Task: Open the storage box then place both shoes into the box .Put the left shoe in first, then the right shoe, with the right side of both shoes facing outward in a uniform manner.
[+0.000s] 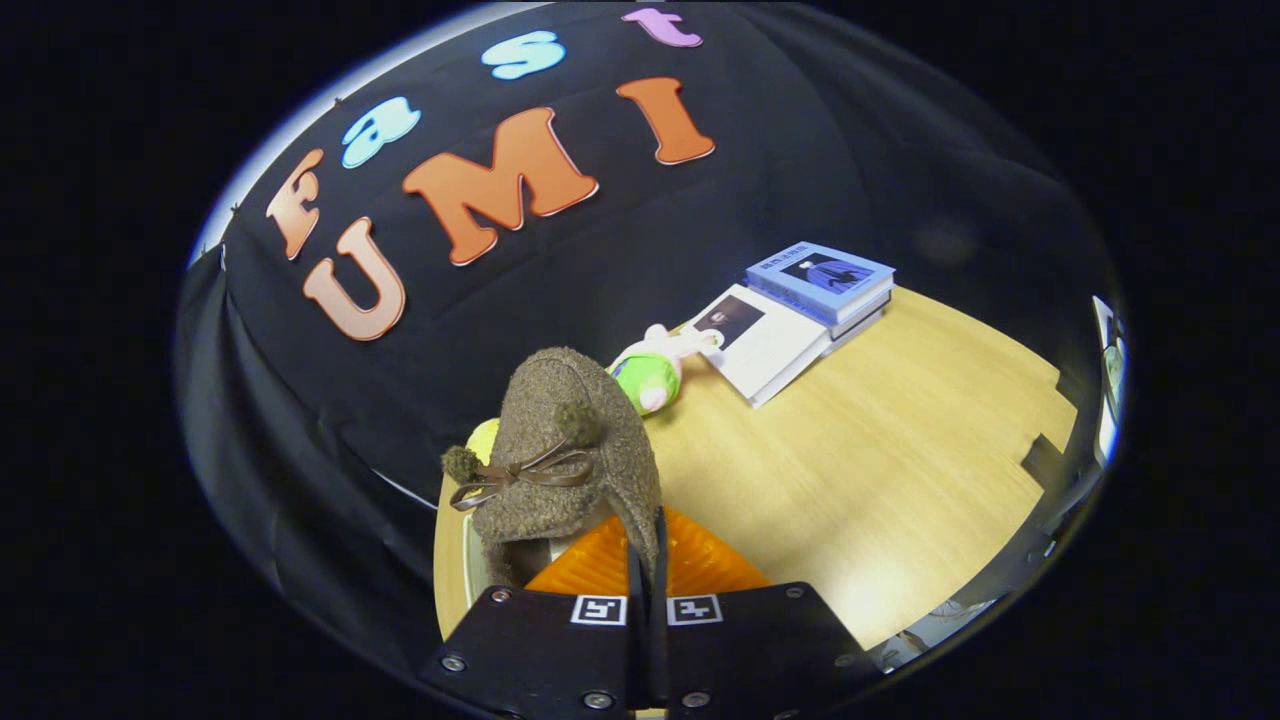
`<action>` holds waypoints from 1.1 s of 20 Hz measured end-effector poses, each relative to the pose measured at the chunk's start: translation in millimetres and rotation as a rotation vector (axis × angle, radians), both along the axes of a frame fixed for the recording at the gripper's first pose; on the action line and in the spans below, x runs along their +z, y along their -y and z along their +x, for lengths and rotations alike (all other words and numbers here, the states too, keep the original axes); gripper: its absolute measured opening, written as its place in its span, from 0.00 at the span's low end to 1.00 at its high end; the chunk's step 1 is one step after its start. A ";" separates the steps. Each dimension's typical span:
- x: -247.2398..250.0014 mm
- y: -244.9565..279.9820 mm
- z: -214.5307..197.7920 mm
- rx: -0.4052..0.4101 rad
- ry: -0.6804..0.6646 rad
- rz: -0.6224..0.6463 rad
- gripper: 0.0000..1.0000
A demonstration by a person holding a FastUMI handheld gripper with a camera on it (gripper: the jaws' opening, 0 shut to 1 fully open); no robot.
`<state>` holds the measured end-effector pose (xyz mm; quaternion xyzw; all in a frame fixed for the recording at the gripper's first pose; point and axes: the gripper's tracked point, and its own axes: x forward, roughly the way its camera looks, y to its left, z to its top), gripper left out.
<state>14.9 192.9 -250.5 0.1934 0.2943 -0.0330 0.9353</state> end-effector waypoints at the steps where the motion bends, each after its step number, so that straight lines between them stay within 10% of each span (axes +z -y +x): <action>1: -4.9 -11.5 -1.7 0.016 -0.010 -0.014 0.00; 19: -108.9 -50.7 -5.7 0.065 -0.226 -0.192 0.04; 22: -106.8 -70.4 -3.5 0.107 -0.215 -0.197 0.31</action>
